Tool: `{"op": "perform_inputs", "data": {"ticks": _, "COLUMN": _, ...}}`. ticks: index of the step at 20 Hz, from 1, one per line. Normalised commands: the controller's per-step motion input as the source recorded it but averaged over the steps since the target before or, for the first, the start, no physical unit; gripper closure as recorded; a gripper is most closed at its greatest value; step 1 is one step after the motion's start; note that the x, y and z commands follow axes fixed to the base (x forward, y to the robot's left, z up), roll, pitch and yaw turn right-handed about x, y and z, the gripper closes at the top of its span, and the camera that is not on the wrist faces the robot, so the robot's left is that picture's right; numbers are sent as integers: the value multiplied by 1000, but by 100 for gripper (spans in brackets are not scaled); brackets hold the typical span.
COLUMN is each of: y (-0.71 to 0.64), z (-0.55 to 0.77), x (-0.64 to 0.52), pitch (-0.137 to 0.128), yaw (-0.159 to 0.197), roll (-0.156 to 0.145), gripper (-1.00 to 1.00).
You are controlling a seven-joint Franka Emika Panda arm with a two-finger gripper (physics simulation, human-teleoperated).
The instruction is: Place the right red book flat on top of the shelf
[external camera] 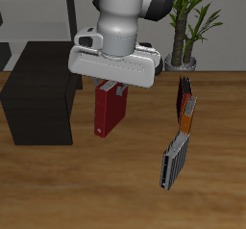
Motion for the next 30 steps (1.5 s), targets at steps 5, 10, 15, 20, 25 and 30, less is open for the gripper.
{"op": "perform_inputs", "data": {"ticks": 5, "y": -95, "z": 383, "x": -734, "pitch": -87, "yaw": 12, "roll": 22, "gripper": 100}}
{"op": "perform_inputs", "data": {"ticks": 10, "y": -98, "z": 257, "x": -463, "pitch": -44, "yaw": 5, "roll": 14, "gripper": 100}}
{"op": "perform_inputs", "data": {"ticks": 15, "y": -28, "z": 209, "x": -555, "pitch": -24, "yaw": 35, "roll": 15, "gripper": 100}}
{"op": "perform_inputs", "data": {"ticks": 20, "y": 86, "z": 307, "x": -632, "pitch": -21, "yaw": 57, "roll": 42, "gripper": 100}}
{"op": "perform_inputs", "data": {"ticks": 25, "y": 133, "z": 251, "x": -590, "pitch": -13, "yaw": 73, "roll": 41, "gripper": 100}}
{"op": "perform_inputs", "data": {"ticks": 30, "y": 106, "z": 259, "x": -414, "pitch": -25, "yaw": 167, "roll": 9, "gripper": 100}}
